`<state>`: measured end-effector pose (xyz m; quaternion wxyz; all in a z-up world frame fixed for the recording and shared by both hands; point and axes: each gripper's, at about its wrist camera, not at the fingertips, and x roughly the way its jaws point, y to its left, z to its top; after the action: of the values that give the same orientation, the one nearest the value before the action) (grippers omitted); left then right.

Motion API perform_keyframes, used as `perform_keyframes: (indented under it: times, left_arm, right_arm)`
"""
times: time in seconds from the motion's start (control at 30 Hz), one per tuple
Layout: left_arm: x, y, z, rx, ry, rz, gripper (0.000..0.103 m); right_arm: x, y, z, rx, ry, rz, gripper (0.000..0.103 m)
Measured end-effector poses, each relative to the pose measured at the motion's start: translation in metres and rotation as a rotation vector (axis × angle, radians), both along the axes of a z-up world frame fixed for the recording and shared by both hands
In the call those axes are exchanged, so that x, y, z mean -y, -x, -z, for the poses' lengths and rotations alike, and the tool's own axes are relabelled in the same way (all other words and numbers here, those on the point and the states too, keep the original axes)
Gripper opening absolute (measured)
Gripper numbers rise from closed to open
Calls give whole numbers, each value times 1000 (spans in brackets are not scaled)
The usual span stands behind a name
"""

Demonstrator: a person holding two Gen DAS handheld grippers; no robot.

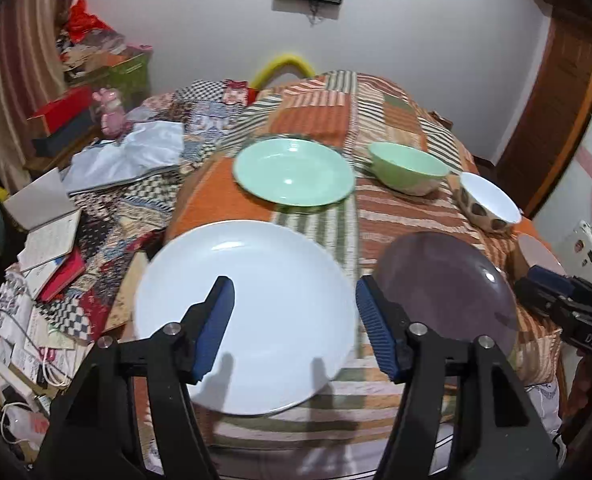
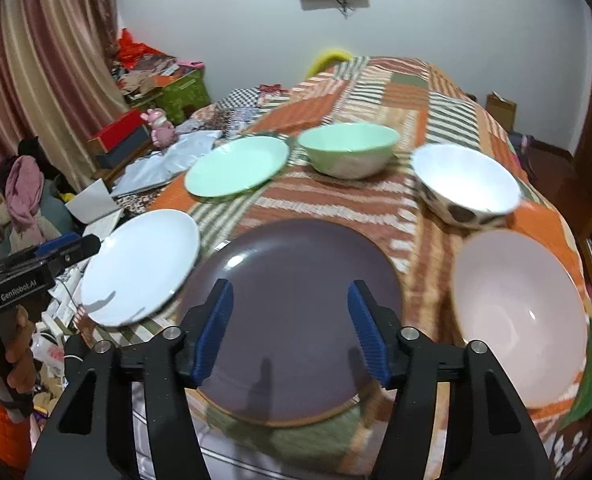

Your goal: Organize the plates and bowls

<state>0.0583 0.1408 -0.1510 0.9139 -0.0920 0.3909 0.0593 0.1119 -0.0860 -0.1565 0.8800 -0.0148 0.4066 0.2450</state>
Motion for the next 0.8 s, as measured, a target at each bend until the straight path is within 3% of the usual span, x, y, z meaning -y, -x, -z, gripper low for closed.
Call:
perform_keyframes:
  times: [0.1,0.37,0.67,0.8]
  left_arm:
    - [-18,6,3,-16,3,-31,69]
    - [-68,9,22,-73,67,-117,70]
    - [-95,2,46,-130,91,-126,69]
    - [-101,-2,56,-158,101,-118,58]
  right_arm:
    - [-18,-5,0,-6,8,-37,57]
    - [-64,-17,10,-23,43,-132,57]
    - [-108,-35,30,-87,58,-231,57]
    - [-126,-41,40,-120,75,-276,53]
